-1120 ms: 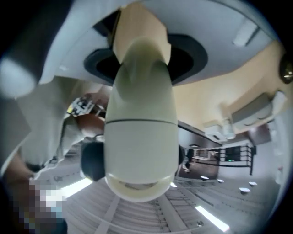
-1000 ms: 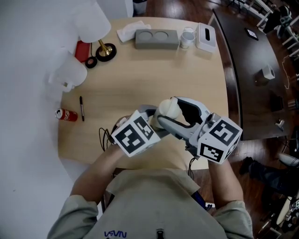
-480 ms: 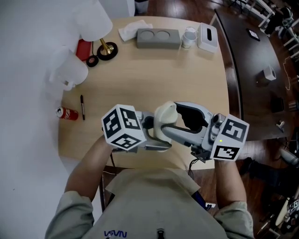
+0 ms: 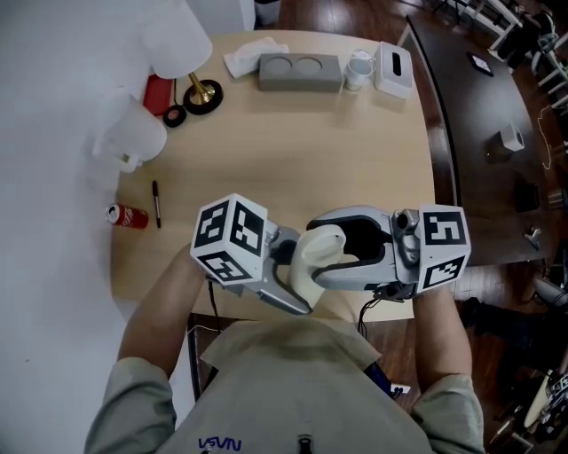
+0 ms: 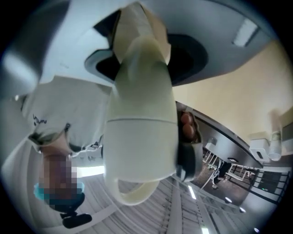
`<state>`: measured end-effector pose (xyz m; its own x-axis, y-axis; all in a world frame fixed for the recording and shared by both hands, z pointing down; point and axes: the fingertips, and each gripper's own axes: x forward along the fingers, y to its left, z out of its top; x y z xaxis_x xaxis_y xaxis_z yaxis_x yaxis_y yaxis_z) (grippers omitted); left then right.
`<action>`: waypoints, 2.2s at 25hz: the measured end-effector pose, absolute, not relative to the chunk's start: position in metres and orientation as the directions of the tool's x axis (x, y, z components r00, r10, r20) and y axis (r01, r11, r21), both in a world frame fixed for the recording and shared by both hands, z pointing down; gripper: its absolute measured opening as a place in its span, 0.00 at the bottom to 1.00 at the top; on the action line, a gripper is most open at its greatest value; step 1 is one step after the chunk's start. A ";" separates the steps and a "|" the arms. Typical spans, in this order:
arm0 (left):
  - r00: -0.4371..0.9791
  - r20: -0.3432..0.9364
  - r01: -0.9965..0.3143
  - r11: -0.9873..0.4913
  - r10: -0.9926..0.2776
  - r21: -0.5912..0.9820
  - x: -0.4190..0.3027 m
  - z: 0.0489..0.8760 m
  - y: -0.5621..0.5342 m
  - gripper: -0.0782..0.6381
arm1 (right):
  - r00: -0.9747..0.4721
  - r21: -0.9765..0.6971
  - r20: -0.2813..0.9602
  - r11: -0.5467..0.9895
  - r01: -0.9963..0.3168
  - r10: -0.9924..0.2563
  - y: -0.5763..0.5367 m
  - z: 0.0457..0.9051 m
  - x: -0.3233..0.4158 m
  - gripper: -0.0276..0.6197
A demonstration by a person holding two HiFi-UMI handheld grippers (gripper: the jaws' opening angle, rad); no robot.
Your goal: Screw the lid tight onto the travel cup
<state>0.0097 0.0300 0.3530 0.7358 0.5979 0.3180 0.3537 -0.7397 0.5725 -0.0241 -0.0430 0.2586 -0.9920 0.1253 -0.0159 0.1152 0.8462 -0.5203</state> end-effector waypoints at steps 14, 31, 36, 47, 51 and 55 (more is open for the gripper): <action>0.763 0.645 -0.215 -0.957 -0.039 0.196 0.007 0.403 -0.065 0.55 | -0.867 -0.192 0.286 0.861 -0.470 -0.409 -0.094 0.288 -0.030 0.47; 0.805 0.506 -0.457 -0.868 -0.311 0.193 0.002 0.420 -0.105 0.55 | -0.767 -0.098 0.331 0.789 -0.607 -0.550 -0.105 0.302 -0.041 0.47; 0.875 0.481 -0.098 -0.951 0.059 0.294 0.004 0.407 -0.057 0.55 | -0.896 -0.205 0.294 0.894 -0.399 -0.333 -0.087 0.290 -0.036 0.47; 0.845 0.532 -0.087 -0.966 0.057 0.242 0.010 0.412 -0.053 0.55 | -0.905 -0.173 0.297 0.915 -0.364 -0.304 -0.081 0.296 -0.034 0.44; 0.803 0.586 -0.228 -0.964 -0.108 0.134 0.007 0.421 -0.077 0.55 | -0.850 -0.071 0.324 0.886 -0.459 -0.415 -0.089 0.305 -0.036 0.43; 0.802 0.565 -0.287 -0.955 -0.196 0.076 0.008 0.430 -0.091 0.55 | -0.849 -0.070 0.325 0.884 -0.461 -0.417 -0.094 0.312 -0.034 0.43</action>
